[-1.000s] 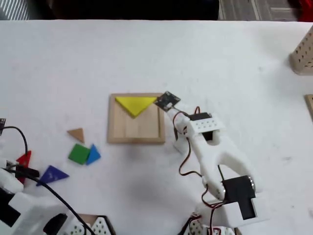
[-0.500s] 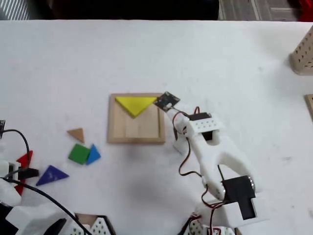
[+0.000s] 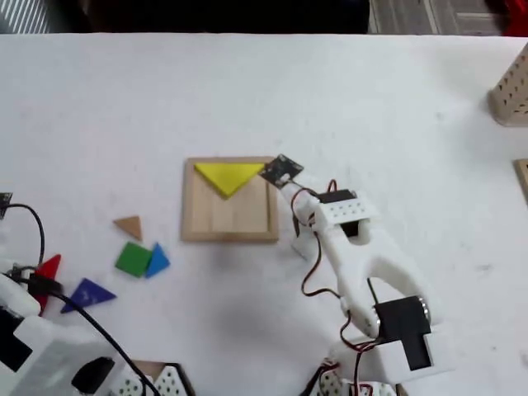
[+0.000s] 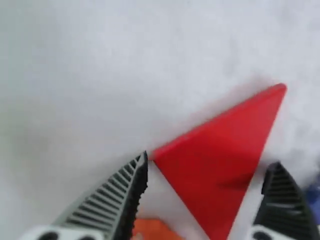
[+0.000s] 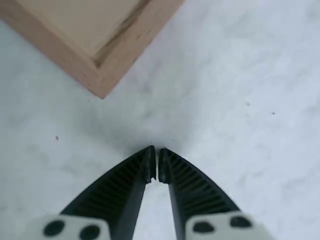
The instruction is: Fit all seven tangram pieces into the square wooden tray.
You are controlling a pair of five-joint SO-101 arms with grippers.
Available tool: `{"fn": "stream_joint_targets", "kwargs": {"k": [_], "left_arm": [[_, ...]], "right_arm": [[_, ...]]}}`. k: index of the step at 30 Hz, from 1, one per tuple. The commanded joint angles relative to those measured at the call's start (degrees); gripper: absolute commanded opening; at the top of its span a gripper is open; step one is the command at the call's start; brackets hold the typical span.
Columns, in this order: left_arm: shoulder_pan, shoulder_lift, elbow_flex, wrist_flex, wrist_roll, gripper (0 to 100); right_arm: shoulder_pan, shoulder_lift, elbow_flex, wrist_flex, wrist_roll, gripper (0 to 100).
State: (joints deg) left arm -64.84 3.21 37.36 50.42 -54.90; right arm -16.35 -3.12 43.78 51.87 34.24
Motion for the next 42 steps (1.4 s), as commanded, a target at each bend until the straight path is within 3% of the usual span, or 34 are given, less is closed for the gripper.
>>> {"fn": "stream_joint_targets", "kwargs": {"k": [1,8,25,33,42], "left_arm": [[0.5,-0.5,-3.3,0.2,0.8,34],[1.5,-0.3,-3.0,-1.9,0.6,34],[2.9,-0.4,1.1,-2.3,-8.9,34],[3.1,-0.4,1.7,-2.3,-8.9,19],[2.9,-0.4,1.7,-1.9,-8.5,16]], "right_arm": [[-1.1,-1.4,0.4,1.4,0.5,1.9],[-1.1,-1.4,0.4,1.4,0.6,1.9],[-1.1,-1.4,0.4,1.4,0.6,1.9],[-1.1,-1.4,0.4,1.4,0.6,1.9],[-1.1,-1.4,0.4,1.4,0.6,1.9]]}}
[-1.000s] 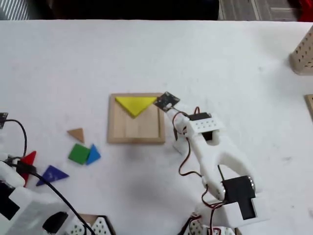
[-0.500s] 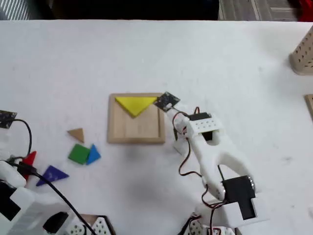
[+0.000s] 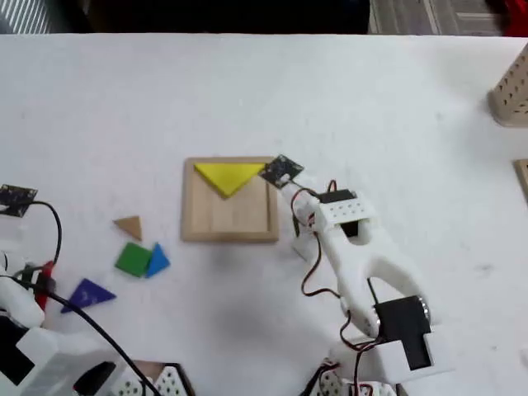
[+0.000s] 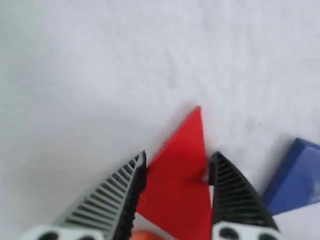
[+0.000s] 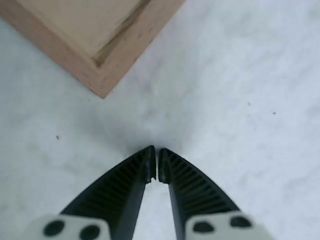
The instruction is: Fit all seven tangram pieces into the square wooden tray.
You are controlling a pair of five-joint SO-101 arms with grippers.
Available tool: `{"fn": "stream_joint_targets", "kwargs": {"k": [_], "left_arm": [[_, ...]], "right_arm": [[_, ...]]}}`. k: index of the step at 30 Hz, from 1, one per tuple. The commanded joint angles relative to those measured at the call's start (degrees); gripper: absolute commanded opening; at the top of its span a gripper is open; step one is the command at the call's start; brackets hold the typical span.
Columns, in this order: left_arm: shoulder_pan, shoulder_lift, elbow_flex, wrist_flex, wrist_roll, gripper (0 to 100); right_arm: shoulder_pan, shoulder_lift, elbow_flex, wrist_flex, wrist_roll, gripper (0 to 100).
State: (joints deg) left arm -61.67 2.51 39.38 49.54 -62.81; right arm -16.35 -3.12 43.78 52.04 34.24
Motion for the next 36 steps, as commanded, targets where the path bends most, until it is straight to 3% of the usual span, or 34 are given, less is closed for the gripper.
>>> {"fn": "stream_joint_targets", "kwargs": {"k": [1,10,16,21,24,30,36], "left_arm": [[-0.1,0.3,-0.4,-1.1,-0.6,15],[-0.2,-0.3,-3.4,0.5,-0.5,16],[-0.4,-0.3,-13.5,14.9,-0.5,17],[-3.7,-0.2,-20.2,24.9,-0.9,30],[-5.9,-0.2,-22.2,27.8,-1.3,30],[-10.6,0.0,-17.7,26.2,-6.7,30],[-12.4,0.2,-6.3,10.2,-6.5,30]], "right_arm": [[-1.1,-1.4,0.4,1.2,0.6,1.9],[-1.1,-1.4,0.4,1.2,0.6,1.9],[-1.1,-1.4,0.4,1.2,0.6,1.9],[-1.1,-1.4,0.4,1.2,0.6,1.9],[-1.1,-1.4,0.4,1.2,0.6,1.9],[-1.1,-1.4,0.4,1.2,0.6,1.9],[-1.1,-1.4,0.4,1.2,0.6,1.9]]}}
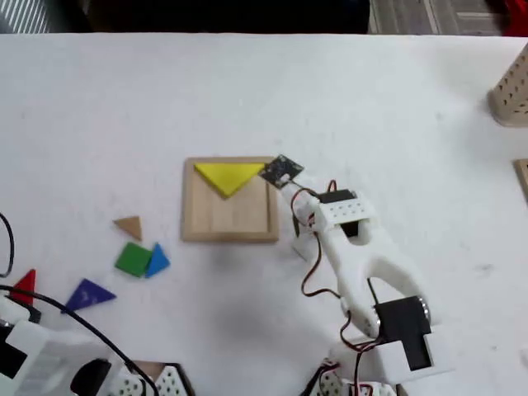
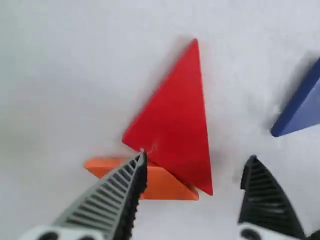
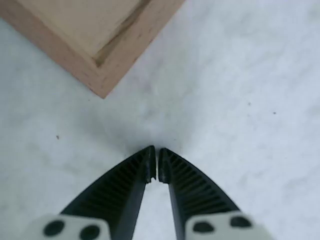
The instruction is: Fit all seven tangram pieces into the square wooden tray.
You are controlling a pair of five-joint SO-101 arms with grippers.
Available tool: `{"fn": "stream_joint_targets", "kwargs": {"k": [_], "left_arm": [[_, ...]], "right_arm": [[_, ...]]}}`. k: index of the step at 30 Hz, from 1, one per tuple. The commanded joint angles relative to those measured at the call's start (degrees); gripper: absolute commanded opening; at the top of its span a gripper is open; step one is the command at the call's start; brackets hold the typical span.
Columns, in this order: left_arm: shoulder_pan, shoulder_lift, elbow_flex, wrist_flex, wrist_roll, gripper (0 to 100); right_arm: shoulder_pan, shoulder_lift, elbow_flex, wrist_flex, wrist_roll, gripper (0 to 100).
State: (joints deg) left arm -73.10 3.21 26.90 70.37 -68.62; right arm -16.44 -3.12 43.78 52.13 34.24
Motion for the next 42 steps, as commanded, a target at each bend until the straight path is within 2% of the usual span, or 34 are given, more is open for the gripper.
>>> {"fn": "stream_joint_targets", "kwargs": {"k": [1,7,10,20,22,26,30,42], "left_arm": [[-1.0,-0.5,8.4,-14.1,0.2,30],[-1.1,-0.6,16.4,-33.6,10.9,30],[-1.1,-0.9,17.9,-37.7,15.6,30],[-0.6,-0.6,18.3,-37.9,15.5,30],[-0.5,-0.8,18.3,-37.4,13.4,30],[1.4,-0.8,17.8,-32.5,9.4,19],[2.2,-0.8,17.8,-30.1,8.6,10],[2.8,-1.1,17.1,-29.6,8.6,9]], "right_arm": [[-1.0,-1.4,0.4,1.1,0.6,1.9],[-1.0,-1.4,0.4,1.2,0.6,1.9],[-1.0,-1.4,0.4,1.2,0.6,1.9],[-1.0,-1.4,0.4,1.2,0.6,1.9],[-1.0,-1.4,0.4,1.2,0.6,1.9],[-1.0,-1.4,0.4,1.2,0.6,1.9],[-1.0,-1.4,0.4,1.2,0.5,1.9],[-1.0,-1.4,0.4,1.8,0.6,1.9]]}}
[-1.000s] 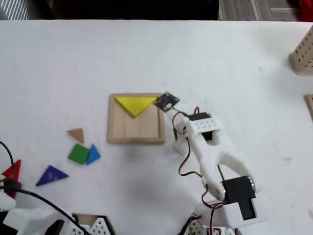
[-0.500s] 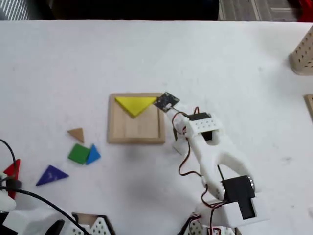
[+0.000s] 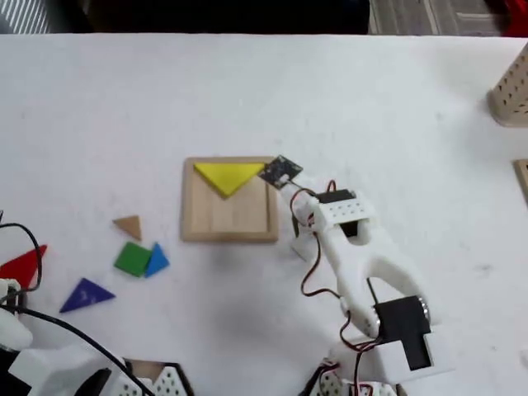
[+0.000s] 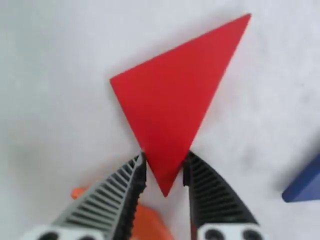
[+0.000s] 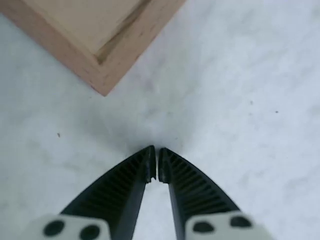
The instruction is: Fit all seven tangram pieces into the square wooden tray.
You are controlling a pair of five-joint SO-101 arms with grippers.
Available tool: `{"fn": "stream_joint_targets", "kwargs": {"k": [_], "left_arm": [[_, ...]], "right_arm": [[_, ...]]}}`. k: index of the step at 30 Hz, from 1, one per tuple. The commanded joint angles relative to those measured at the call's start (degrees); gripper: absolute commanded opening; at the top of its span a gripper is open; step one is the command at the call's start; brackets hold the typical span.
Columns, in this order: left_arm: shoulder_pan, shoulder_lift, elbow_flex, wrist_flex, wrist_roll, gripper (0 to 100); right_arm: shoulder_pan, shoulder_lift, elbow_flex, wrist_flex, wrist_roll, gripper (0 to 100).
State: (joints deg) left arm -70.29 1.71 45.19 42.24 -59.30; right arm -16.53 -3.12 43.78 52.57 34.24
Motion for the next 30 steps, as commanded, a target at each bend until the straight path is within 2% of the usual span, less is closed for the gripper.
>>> {"fn": "stream_joint_targets", "kwargs": {"k": [1,5,9,11,15,19,30], "left_arm": [[0.0,0.0,-2.3,-0.4,-0.6,9],[-0.2,-4.3,-9.1,11.3,-0.7,11],[-0.1,-8.5,-15.6,23.5,-0.4,22],[0.0,-9.2,-17.8,26.5,-0.4,26],[1.9,-8.2,-20.7,26.5,3.6,27],[4.0,-2.9,-22.3,21.2,7.1,27],[5.0,18.8,-36.5,18.7,7.8,27]], "right_arm": [[-0.9,-1.4,0.4,1.4,0.6,1.9],[-0.9,-1.4,0.4,1.4,0.6,1.9],[-0.9,-1.4,0.4,1.4,0.6,1.9],[-0.9,-1.4,0.4,1.4,0.6,1.9],[-0.9,-1.4,0.4,1.4,0.6,1.9],[-0.9,-1.4,0.3,1.4,0.6,1.9],[-0.9,-1.4,0.3,1.4,0.6,1.9]]}}
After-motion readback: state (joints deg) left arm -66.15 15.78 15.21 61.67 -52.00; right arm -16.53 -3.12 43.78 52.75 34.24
